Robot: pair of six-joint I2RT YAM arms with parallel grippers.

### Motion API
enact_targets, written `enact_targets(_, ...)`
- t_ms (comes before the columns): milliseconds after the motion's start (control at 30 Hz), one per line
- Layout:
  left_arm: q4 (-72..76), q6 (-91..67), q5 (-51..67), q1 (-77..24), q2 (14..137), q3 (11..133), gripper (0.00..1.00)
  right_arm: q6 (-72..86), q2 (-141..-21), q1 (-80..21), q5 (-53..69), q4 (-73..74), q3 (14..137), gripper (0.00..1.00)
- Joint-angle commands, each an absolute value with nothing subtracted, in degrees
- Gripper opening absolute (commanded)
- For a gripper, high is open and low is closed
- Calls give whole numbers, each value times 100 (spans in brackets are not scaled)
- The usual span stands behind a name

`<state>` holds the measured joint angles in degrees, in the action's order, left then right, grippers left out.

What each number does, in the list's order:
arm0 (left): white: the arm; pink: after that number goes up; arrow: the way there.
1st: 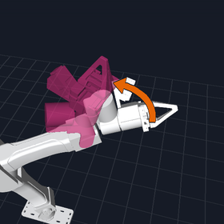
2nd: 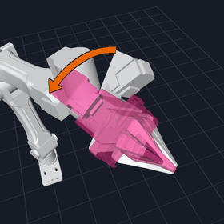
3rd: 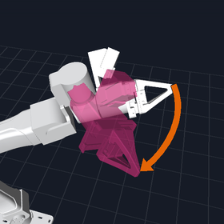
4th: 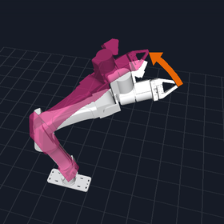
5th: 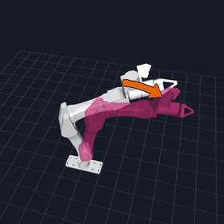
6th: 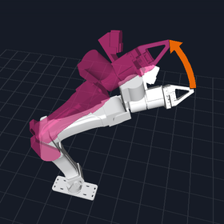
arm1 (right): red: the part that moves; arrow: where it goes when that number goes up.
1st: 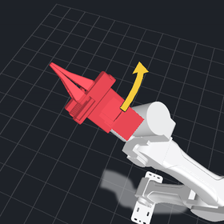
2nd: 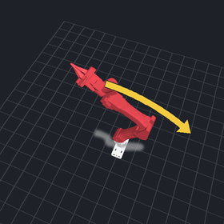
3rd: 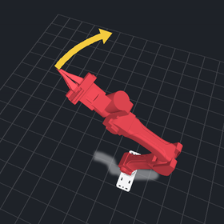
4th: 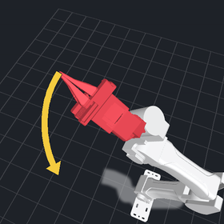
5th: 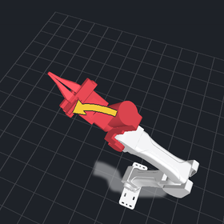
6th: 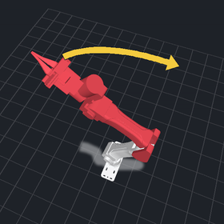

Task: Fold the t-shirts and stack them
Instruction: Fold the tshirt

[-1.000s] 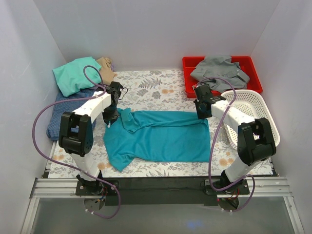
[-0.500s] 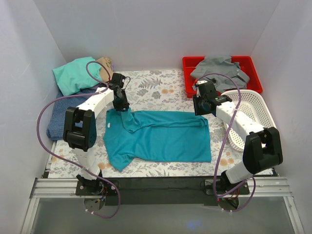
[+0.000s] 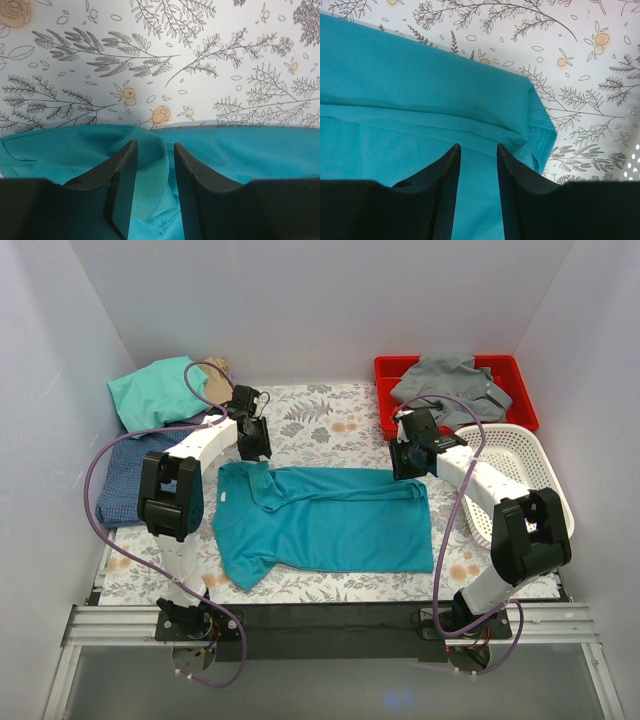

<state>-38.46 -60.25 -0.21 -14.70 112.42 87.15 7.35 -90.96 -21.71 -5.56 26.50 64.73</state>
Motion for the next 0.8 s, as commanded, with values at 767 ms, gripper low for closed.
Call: enact_targets(767,-4254,-6055,-922,-1450,10346,8315,0,756,-9132,-2153,-387,2426,6416,40)
